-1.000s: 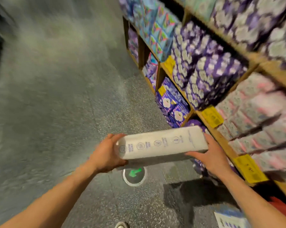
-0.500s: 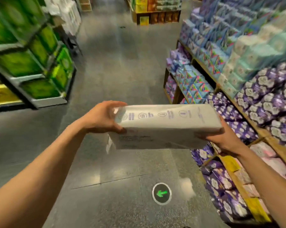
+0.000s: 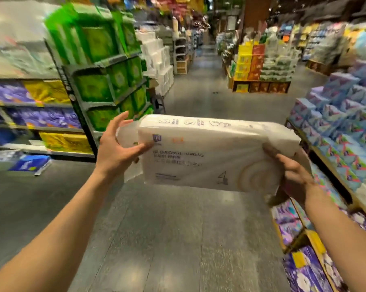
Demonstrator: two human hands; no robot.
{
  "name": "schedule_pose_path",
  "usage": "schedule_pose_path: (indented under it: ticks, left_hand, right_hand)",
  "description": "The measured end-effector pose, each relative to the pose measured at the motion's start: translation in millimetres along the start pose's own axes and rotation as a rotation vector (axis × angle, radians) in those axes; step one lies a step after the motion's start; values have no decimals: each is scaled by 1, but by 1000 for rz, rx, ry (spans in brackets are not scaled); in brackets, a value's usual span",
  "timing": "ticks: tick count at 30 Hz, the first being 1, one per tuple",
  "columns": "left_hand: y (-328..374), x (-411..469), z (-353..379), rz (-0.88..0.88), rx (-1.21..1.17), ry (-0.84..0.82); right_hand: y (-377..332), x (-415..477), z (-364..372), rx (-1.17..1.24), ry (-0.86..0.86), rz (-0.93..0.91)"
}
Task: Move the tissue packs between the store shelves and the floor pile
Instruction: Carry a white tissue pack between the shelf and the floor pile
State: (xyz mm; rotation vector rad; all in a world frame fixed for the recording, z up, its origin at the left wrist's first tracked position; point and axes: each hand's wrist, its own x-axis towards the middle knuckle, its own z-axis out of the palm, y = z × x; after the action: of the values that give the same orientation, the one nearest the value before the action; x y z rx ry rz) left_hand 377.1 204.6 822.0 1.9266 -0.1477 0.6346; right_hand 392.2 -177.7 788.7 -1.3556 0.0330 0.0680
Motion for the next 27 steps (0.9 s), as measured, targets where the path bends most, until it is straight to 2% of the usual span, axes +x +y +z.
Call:
schedule_pose_path:
  ticks: [3, 6, 8, 11, 16, 22, 27]
  left_hand:
    - [-14, 16, -1, -177, -188, 26]
    - [-38, 29, -11, -261, -210, 62]
    - [-57, 36, -29, -386, -224, 154]
    - [-101, 48, -72, -539, -126, 261]
    - [-171, 70, -160, -551, -34, 437]
    - [-236, 138, -281, -459, 21, 482]
    - [-283, 219, -384, -445, 112, 408]
  right_hand:
    - [-21, 47, 38, -67, -149, -51]
    - [-26, 103, 84, -86, -151, -290]
    - [-18, 137, 117, -145, -176, -333]
    - [3, 181, 172, -281, -308, -361]
    - [42, 255, 283, -472, -504, -375]
    - [69, 321, 465, -376, -442, -387]
    - [73, 375, 608, -259, -414, -399]
